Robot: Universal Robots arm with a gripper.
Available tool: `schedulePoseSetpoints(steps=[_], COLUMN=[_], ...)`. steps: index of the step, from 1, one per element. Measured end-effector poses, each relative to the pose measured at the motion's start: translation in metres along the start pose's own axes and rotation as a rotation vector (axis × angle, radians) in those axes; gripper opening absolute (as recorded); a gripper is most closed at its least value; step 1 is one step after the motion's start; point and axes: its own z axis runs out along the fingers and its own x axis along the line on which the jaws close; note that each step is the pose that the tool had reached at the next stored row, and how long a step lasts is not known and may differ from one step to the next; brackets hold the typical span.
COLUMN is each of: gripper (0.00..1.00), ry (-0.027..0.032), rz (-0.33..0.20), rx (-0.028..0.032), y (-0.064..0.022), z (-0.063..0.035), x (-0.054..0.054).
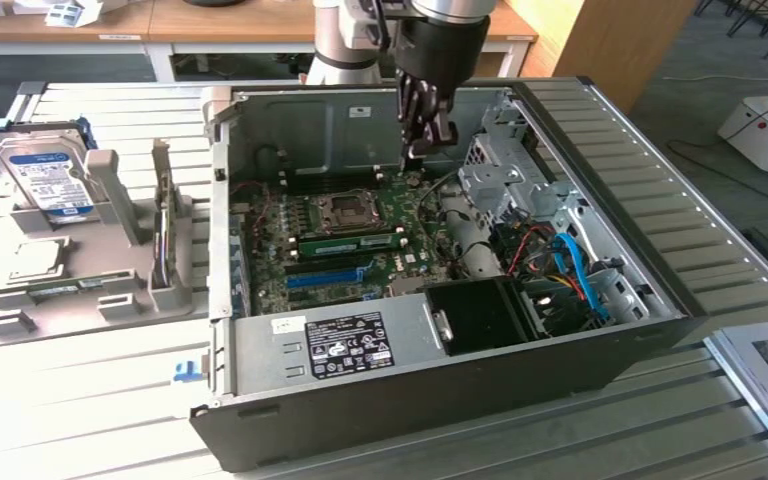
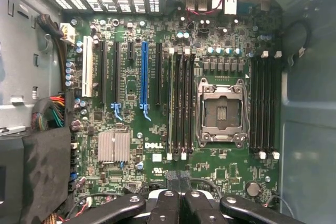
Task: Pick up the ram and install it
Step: 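Press down the ram until it locks into place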
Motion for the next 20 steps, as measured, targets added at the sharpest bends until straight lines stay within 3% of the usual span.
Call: schedulePoseSetpoints(steps=[20], gripper=[0.1], ry=[0.0001], rz=[0.0], rx=[0.0], y=[-0.0002], z=[0.0112], x=[0.0])
